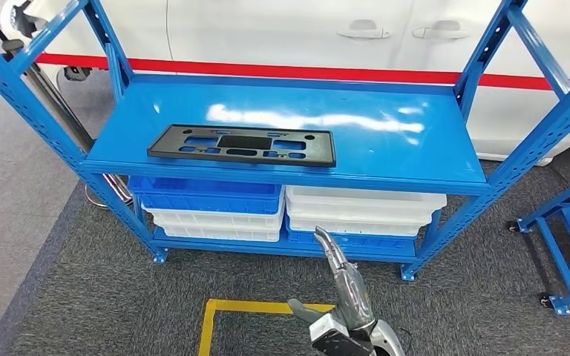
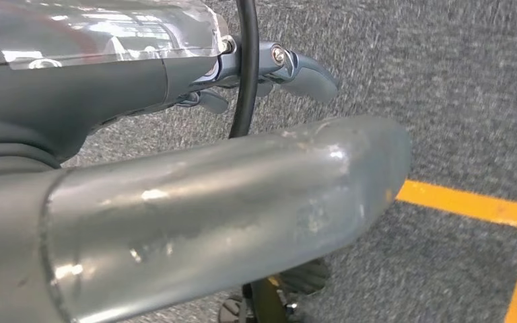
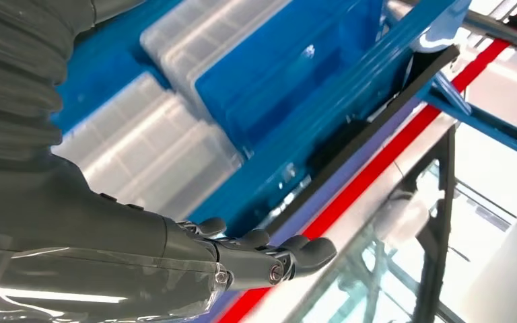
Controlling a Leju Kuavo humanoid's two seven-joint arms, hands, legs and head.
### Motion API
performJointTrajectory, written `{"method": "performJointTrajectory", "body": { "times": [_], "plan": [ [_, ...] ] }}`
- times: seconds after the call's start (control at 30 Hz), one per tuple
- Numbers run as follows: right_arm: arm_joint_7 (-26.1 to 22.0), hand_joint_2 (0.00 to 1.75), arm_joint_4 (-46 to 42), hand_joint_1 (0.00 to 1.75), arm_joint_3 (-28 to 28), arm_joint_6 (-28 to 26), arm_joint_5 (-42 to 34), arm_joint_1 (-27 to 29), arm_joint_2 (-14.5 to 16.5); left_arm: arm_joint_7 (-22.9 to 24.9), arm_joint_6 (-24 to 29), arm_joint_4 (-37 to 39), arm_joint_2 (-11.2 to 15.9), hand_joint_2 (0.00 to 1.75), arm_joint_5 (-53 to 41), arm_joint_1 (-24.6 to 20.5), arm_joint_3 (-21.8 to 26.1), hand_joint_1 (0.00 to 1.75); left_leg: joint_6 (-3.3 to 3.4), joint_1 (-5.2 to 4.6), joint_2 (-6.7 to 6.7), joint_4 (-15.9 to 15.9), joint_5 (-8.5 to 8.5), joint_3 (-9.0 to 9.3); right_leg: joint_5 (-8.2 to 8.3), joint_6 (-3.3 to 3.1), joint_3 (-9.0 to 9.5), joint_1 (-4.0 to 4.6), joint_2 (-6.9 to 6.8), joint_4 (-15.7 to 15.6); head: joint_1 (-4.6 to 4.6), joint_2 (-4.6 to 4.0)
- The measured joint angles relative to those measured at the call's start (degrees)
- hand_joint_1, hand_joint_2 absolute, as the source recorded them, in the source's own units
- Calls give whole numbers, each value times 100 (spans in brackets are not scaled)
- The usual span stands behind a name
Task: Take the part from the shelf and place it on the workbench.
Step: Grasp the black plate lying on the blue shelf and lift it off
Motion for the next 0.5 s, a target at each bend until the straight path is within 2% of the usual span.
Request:
{"method": "performJointTrajectory", "body": {
  "times": [0.07,0.1,0.13,0.2,0.23,0.27,0.3,0.37,0.4,0.43,0.5],
  "plan": [
    [65,175,-36,0,109,-235,368,-24,-40,16,-2,0,7,0,-28,-10,-21,0,-62,12,0,54,-56,-17,31,-41,27,-34,-7,-60,-1,0],
    [83,175,-60,0,148,-341,571,-36,-81,21,-4,1,10,0,-42,-17,-33,0,-96,17,-1,203,-159,-78,47,-68,44,-56,-18,-93,-1,0],
    [93,175,-83,0,182,-439,785,-47,-138,26,-10,2,16,0,-57,-24,-46,0,-131,30,-2,470,-318,-196,58,-87,60,-73,-31,-118,-1,0],
    [97,175,-105,0,246,-597,1190,-61,-290,41,-32,7,28,0,-91,-35,-86,0,-200,59,-2,1208,-665,-544,59,-104,63,-74,-52,-126,-2,0],
    [97,175,-106,0,278,-668,1391,-62,-387,51,-45,9,33,0,-108,-37,-109,0,-229,76,-2,1486,-745,-682,56,-102,64,-78,-59,-125,-2,0],
    [95,175,-113,0,311,-734,1585,-61,-490,60,-60,12,34,0,-122,-36,-129,0,-252,93,-1,1572,-713,-731,51,-95,67,-85,-63,-121,-2,0],
    [91,175,-128,0,344,-804,1787,-61,-610,65,-70,15,34,0,-136,-35,-144,0,-273,110,0,1431,-572,-670,42,-79,74,-99,-64,-113,-2,0],
    [74,175,-197,0,391,-941,2210,-62,-865,70,-82,21,38,0,-164,-43,-169,0,-308,140,-3,687,-180,-314,5,-19,93,-129,-63,-77,-2,0],
    [63,175,-239,0,403,-1001,2414,-63,-987,73,-87,23,41,0,-181,-52,-185,0,-293,136,-18,346,-60,-158,-18,22,95,-133,-63,-48,-2,0],
    [48,175,-280,0,409,-1057,2621,-66,-1095,75,-93,25,44,0,-198,-60,-209,0,-258,127,-34,136,-12,-65,-31,63,94,-129,-63,-30,-2,0],
    [21,175,-348,0,412,-1153,3028,-70,-1252,83,-112,29,50,0,-234,-73,-266,0,-143,94,-62,52,-26,-52,-28,136,92,-118,-64,-33,-1,0]
  ]
}}
